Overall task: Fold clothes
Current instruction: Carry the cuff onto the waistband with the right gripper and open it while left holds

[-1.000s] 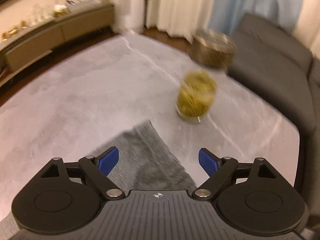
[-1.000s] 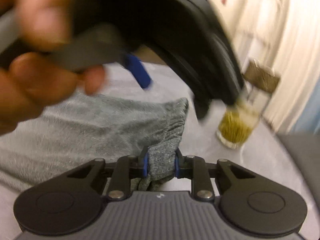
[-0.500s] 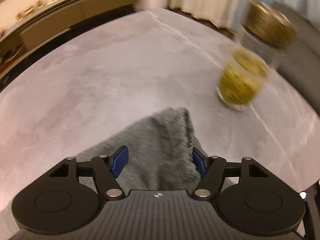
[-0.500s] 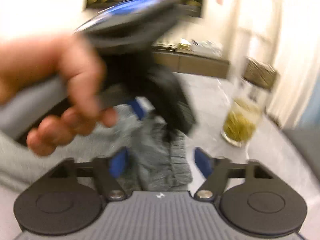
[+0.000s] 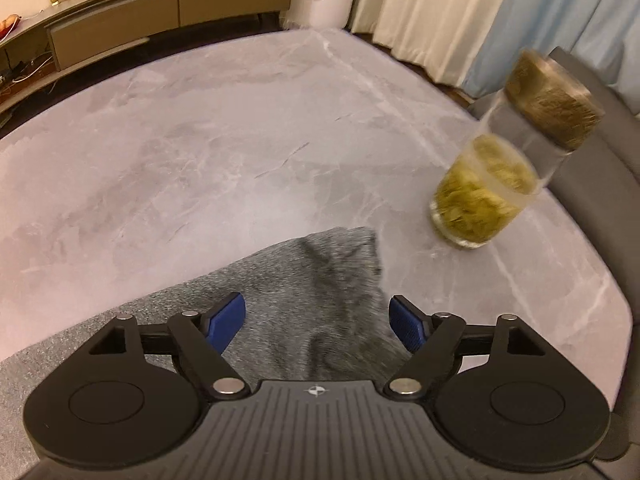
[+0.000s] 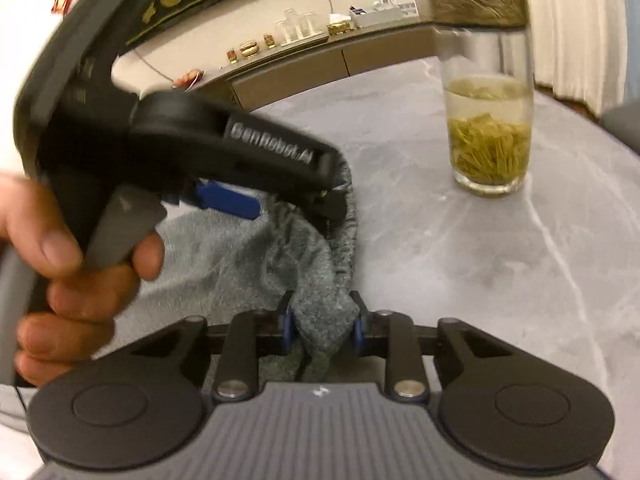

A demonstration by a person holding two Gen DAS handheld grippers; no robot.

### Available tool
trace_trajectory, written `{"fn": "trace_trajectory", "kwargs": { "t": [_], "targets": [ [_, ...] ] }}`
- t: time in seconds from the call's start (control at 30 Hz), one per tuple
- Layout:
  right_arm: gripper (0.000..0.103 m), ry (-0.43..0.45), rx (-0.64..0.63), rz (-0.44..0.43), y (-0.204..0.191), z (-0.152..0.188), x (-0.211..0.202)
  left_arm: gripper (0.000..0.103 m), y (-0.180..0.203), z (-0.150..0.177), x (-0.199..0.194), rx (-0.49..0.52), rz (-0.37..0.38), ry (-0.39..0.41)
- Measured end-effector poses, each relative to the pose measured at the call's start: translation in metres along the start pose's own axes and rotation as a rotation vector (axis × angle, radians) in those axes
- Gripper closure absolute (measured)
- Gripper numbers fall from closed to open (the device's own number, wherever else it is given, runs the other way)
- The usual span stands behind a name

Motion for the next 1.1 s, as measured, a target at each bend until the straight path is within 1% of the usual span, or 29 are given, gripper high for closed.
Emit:
{"fn": "trace_trajectory", "kwargs": {
  "t": [0.03,0.1,0.17,0.2,0.23,0.27,0.3,0.33,0.37,0.43,0.47,0.5,0.53,0.57,0.6,0.67,0.7,0.73,0.8,0.83,0.9,0.93,0.97,1.0,1.03,1.07,1.1],
  "targets": [
    [0.081,0.009,-0.044,0.016,-0.007,-0.002,-0.002,0.016,0.003,0.001,-0.006,0.020,0.015,0.005],
    [0.082,0.029,-0.141,0.054,-0.022,-0.005,-0.005,0.015,0.010,0.006,-0.014,0.080,0.021,-0.004],
    [0.085,0.061,-0.293,0.116,-0.045,-0.004,-0.006,0.015,0.015,0.013,-0.012,0.151,-0.016,-0.016],
    [0.086,0.075,-0.351,0.134,-0.055,-0.004,-0.003,0.015,0.017,0.016,-0.009,0.187,-0.040,-0.022],
    [0.087,0.086,-0.401,0.149,-0.064,-0.002,-0.002,0.017,0.019,0.019,-0.007,0.224,-0.064,-0.027],
    [0.088,0.095,-0.448,0.163,-0.073,-0.001,-0.001,0.033,0.020,0.023,-0.003,0.254,-0.092,-0.030],
    [0.088,0.102,-0.486,0.173,-0.081,0.001,-0.001,0.049,0.018,0.025,0.000,0.263,-0.111,-0.028],
    [0.088,0.107,-0.504,0.174,-0.085,0.002,-0.001,0.071,0.015,0.026,0.001,0.257,-0.119,-0.024],
    [0.087,0.111,-0.521,0.175,-0.089,0.004,-0.001,0.079,0.012,0.027,0.002,0.252,-0.126,-0.021],
    [0.085,0.126,-0.522,0.171,-0.091,0.003,-0.004,0.088,0.003,0.026,-0.004,0.209,-0.111,0.003],
    [0.079,0.137,-0.500,0.153,-0.089,0.002,-0.006,0.090,-0.004,0.026,-0.011,0.179,-0.100,0.021],
    [0.075,0.150,-0.448,0.108,-0.086,-0.001,-0.011,0.090,-0.013,0.025,-0.020,0.143,-0.090,0.043],
    [0.060,0.163,-0.391,0.060,-0.081,-0.004,-0.017,0.091,-0.023,0.024,-0.031,0.103,-0.079,0.069],
    [0.042,0.183,-0.325,0.013,-0.074,-0.007,-0.023,0.091,-0.034,0.023,-0.042,0.064,-0.068,0.094],
    [0.038,0.209,-0.264,-0.024,-0.068,-0.009,-0.030,0.091,-0.048,0.022,-0.056,0.011,-0.054,0.126],
    [0.037,0.263,-0.142,-0.096,-0.054,-0.014,-0.045,0.091,-0.086,0.024,-0.088,-0.135,-0.020,0.195],
    [0.037,0.285,-0.085,-0.125,-0.047,-0.016,-0.051,0.091,-0.112,0.030,-0.106,-0.233,0.003,0.231],
    [0.037,0.294,-0.043,-0.141,-0.040,-0.017,-0.053,0.091,-0.137,0.039,-0.117,-0.314,0.013,0.246],
    [0.036,0.270,0.010,-0.177,-0.033,-0.015,-0.046,0.090,-0.181,0.065,-0.126,-0.443,0.011,0.235],
    [0.036,0.237,0.014,-0.193,-0.033,-0.015,-0.035,0.090,-0.197,0.077,-0.128,-0.492,0.014,0.220],
    [0.037,0.176,0.011,-0.223,-0.037,-0.014,-0.014,0.085,-0.217,0.098,-0.128,-0.562,0.034,0.185],
    [0.037,0.156,-0.020,-0.233,-0.045,-0.012,-0.006,0.075,-0.222,0.103,-0.132,-0.586,0.050,0.194],
    [0.037,0.142,-0.057,-0.240,-0.055,-0.010,-0.001,0.056,-0.226,0.107,-0.137,-0.605,0.063,0.212],
    [0.037,0.139,-0.104,-0.242,-0.068,-0.006,-0.003,0.048,-0.228,0.109,-0.142,-0.618,0.071,0.231],
    [0.037,0.139,-0.149,-0.246,-0.082,-0.004,-0.007,0.035,-0.229,0.111,-0.146,-0.623,0.073,0.249],
    [0.037,0.142,-0.190,-0.254,-0.096,-0.004,-0.015,0.030,-0.230,0.112,-0.149,-0.621,0.075,0.259],
    [0.037,0.146,-0.230,-0.261,-0.109,-0.005,-0.020,0.029,-0.230,0.113,-0.152,-0.616,0.076,0.264]
  ]
}}
Point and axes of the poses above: each gripper's, at about its wrist camera, not at the fingertips, and x roughly the way its jaws point, y to its right, z to its underside, the point moved 5 cm from there along x, roughly the way its jaws point, and after that the axes turned 11 degrees about -x, right-handed, at the moved point
